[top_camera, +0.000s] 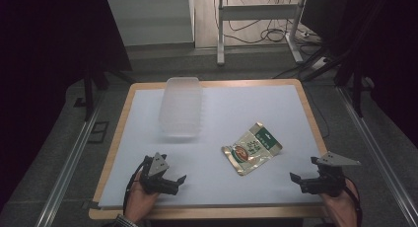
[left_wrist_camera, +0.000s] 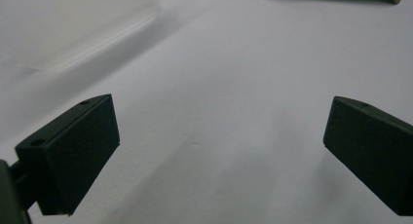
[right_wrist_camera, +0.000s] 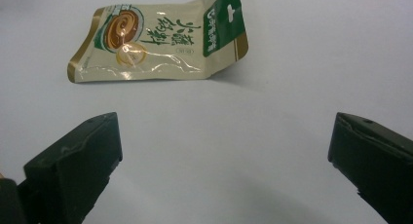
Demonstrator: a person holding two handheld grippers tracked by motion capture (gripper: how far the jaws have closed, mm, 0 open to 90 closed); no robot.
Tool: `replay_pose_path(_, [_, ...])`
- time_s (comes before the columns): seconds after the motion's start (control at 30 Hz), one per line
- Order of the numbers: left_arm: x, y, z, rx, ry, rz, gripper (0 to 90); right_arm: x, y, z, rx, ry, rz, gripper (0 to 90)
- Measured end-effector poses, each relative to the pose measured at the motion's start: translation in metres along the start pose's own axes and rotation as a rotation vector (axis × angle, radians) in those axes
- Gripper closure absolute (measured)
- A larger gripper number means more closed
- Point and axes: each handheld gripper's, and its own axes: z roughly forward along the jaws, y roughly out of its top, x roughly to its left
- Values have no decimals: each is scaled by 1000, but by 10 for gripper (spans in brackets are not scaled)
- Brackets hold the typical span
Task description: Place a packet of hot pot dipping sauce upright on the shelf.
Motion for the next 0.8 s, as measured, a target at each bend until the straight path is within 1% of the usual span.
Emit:
replay_pose_path(0.23, [1,0,0,-6,-1,-7,0,1,3,4,1,-3,-17,0])
replay_pose_path(0.33, [0,0,0,-6,-1,-6,0,0,4,6,4,11,-19,0])
replay_pose_path(0.37, [1,0,0,-6,-1,-6,0,-1,5,8,5,29,-13,0])
replay_pose_path(0.5, [1,0,0,-7,-1,-7,0,-3,6,10,2,45,-6,0])
replay_pose_path(0.57, [0,0,0,-5,-1,-6,0,-3,7,11,-8,51,3,0])
replay_pose_path(0.63, [0,0,0,-4,0,-2,0,-3,9,11,-31,73,10,0])
replay_pose_path(0.7, [0,0,0,-4,-1,-1,0,0,13,13,-41,72,-12,0])
replay_pose_path(0.8, [0,0,0,-4,-1,-1,0,2,15,16,-37,72,-10,0])
